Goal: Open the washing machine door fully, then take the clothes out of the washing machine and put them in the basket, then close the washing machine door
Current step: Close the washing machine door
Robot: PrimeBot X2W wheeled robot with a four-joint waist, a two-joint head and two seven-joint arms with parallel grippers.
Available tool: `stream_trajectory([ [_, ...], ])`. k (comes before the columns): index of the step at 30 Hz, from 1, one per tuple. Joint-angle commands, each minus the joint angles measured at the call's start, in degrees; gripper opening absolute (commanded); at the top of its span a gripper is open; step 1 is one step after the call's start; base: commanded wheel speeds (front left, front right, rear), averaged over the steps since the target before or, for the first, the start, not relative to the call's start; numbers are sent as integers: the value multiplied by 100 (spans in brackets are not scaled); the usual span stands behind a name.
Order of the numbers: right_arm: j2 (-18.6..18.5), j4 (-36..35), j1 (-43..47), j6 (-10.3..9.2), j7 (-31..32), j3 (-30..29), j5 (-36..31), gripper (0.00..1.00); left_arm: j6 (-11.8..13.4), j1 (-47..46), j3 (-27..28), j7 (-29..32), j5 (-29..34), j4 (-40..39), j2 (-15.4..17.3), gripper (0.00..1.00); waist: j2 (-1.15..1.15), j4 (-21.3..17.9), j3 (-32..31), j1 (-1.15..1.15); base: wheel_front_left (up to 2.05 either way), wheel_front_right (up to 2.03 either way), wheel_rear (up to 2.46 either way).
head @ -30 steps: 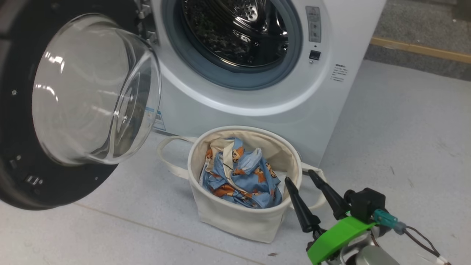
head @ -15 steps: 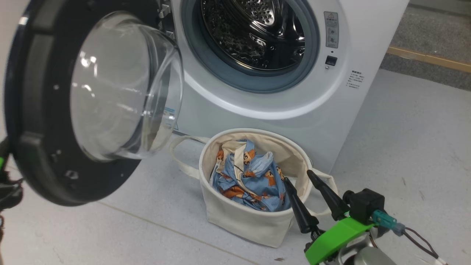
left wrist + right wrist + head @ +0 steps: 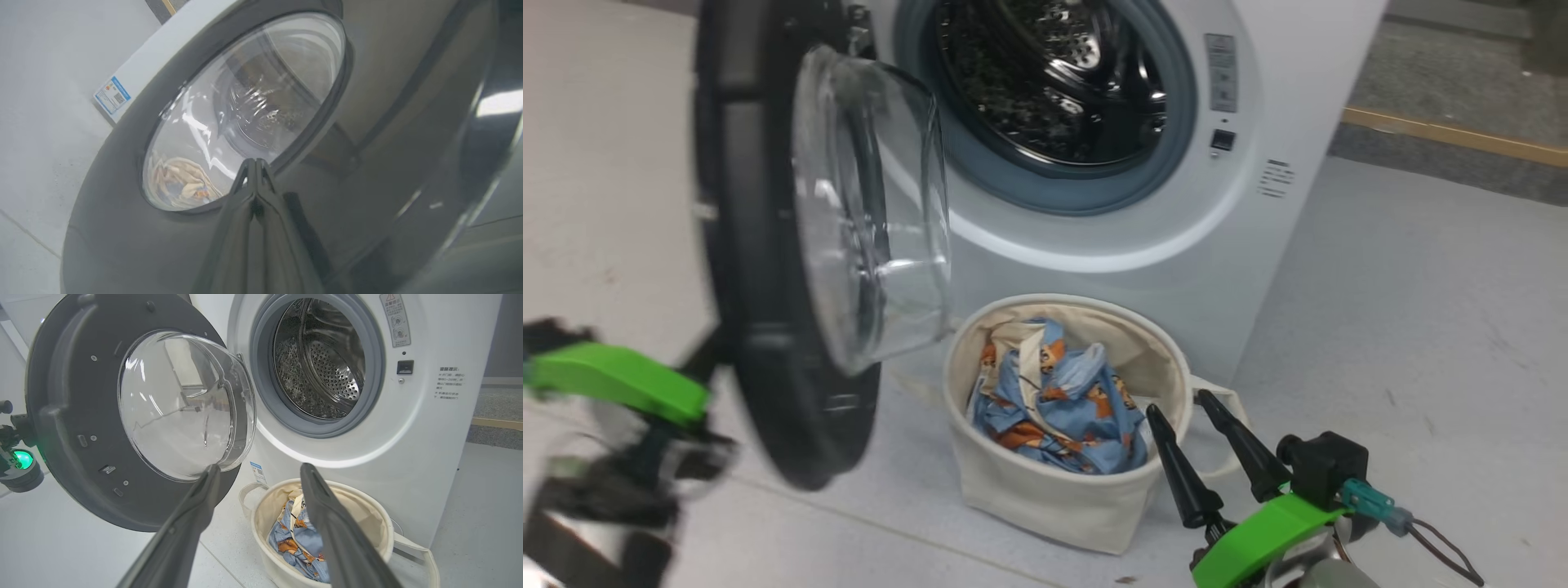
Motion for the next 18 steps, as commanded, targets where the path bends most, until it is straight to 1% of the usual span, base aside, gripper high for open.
stream_trajectory([
  [1, 50, -155, -97, 6, -92, 60, 26, 100, 12, -96, 93, 4, 45, -400, 68, 0, 0, -103, -1, 0, 0, 0, 0],
  [4, 67, -148, -111, 6, -110, 57, 25, 100, 194, 385, -57, -180, 261, -1213, -112, 0, 0, -330, 11, 0, 0, 0, 0],
  [6, 64, -150, -126, 6, -117, 45, 12, 100, 356, 671, -50, -387, 335, -1718, -274, 0, 0, -506, 50, 0, 0, 0, 0],
  [9, 67, -148, -149, 6, -122, 38, -2, 100, 501, 1030, -142, -684, 562, -2298, -467, 0, 0, -790, 105, 0, 0, 0, 0],
  [13, 58, -141, -182, 6, -130, 0, -19, 100, 562, 1291, -353, -1056, 936, -2739, -676, 0, 0, -1174, 166, 0, 0, 0, 0],
  [18, 68, -161, -255, 6, -143, -18, -43, 100, 563, 1271, -615, -1454, 1344, -2899, -895, 0, 0, -1620, 272, 0, 0, 0, 0],
])
